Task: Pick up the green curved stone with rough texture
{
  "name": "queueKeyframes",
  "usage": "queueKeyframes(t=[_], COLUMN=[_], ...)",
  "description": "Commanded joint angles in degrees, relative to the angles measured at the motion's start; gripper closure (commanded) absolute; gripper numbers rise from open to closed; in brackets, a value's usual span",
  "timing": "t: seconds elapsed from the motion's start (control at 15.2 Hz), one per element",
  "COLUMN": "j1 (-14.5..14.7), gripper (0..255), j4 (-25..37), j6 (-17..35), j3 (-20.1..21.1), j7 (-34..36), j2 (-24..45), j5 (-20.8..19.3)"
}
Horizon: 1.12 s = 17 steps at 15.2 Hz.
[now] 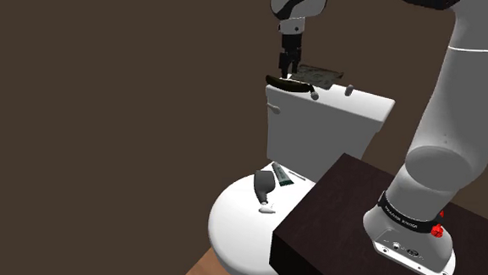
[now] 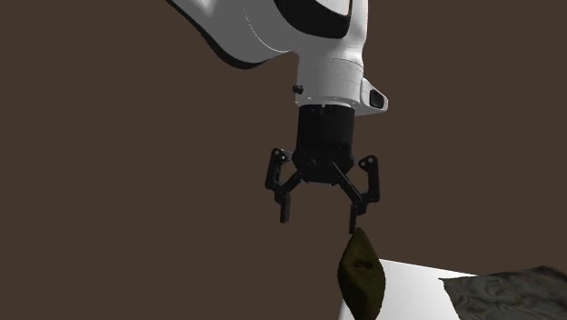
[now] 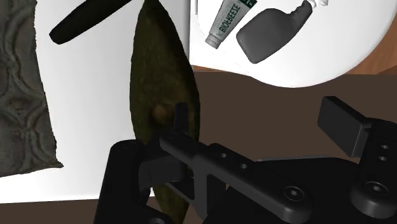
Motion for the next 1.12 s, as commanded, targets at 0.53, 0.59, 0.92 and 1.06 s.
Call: queueKeyframes(t=[0.53, 0.59, 0.92, 1.06], j1=[-3.47, -3.47, -3.5, -3.45], gripper=[0, 0, 0, 255], j4=[13.26, 12.83, 11.31, 11.37], j6=[0.53, 1.19, 3.54, 3.53], j3=[-0.43, -0.39, -0.26, -0.24], j7=[-4.62, -4.65, -4.79, -4.71], j2=[14.53, 14.76, 15.62, 15.67], j5=[2.26, 2.33, 2.59, 2.6])
